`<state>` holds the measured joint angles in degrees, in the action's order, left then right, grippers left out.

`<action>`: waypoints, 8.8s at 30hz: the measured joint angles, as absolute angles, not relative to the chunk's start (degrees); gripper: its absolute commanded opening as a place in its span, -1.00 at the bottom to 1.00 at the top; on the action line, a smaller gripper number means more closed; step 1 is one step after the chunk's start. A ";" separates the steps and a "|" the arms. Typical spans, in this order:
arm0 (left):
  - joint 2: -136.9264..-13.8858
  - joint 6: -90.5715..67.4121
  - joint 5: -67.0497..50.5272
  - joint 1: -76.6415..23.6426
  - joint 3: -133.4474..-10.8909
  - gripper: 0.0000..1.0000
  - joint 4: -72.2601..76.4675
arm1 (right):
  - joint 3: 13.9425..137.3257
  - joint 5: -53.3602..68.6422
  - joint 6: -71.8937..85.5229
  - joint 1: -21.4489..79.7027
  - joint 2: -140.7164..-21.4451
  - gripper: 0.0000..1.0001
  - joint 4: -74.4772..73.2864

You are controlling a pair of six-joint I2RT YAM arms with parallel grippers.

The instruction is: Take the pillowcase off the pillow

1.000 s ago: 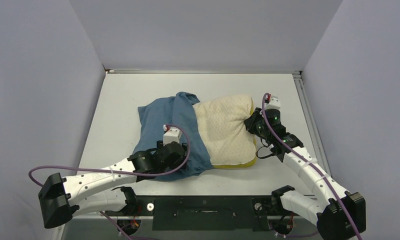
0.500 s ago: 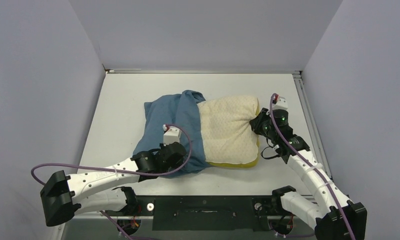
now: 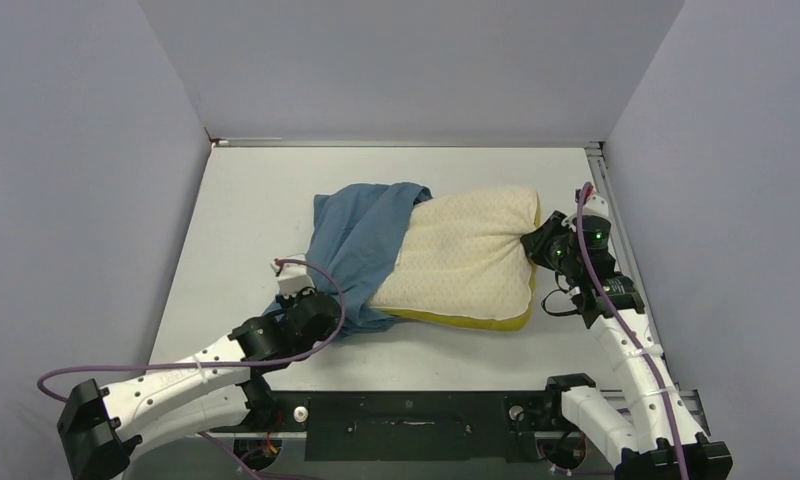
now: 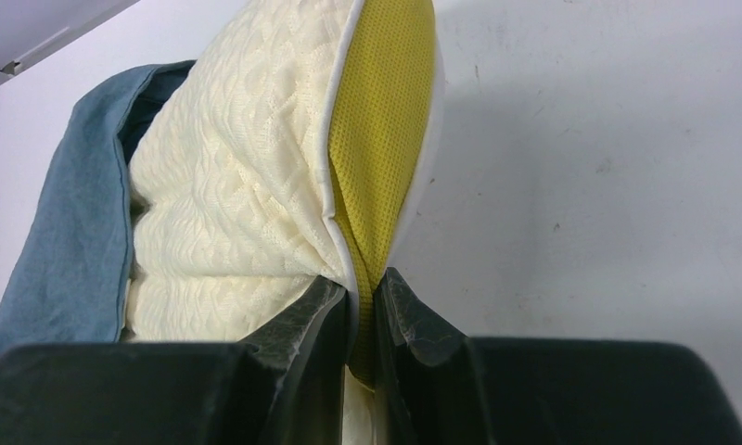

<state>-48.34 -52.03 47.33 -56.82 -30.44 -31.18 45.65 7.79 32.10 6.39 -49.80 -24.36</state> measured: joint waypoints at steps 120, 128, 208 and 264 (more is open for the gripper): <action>-63.29 -11.07 38.63 -24.53 -48.34 -0.87 -21.32 | 33.26 -3.84 9.65 60.40 -45.74 -0.67 -4.80; -55.02 -7.77 34.89 -22.33 -44.47 -0.47 -20.27 | 38.96 6.13 10.20 60.29 -55.59 0.56 -7.66; -116.42 -3.88 18.35 -33.89 -99.39 -1.00 -32.99 | 46.57 40.73 23.83 22.20 -87.48 -0.89 11.18; -113.95 -5.32 32.71 -7.51 -83.74 -1.00 -23.18 | 26.57 34.22 41.06 3.05 -66.24 -0.89 26.11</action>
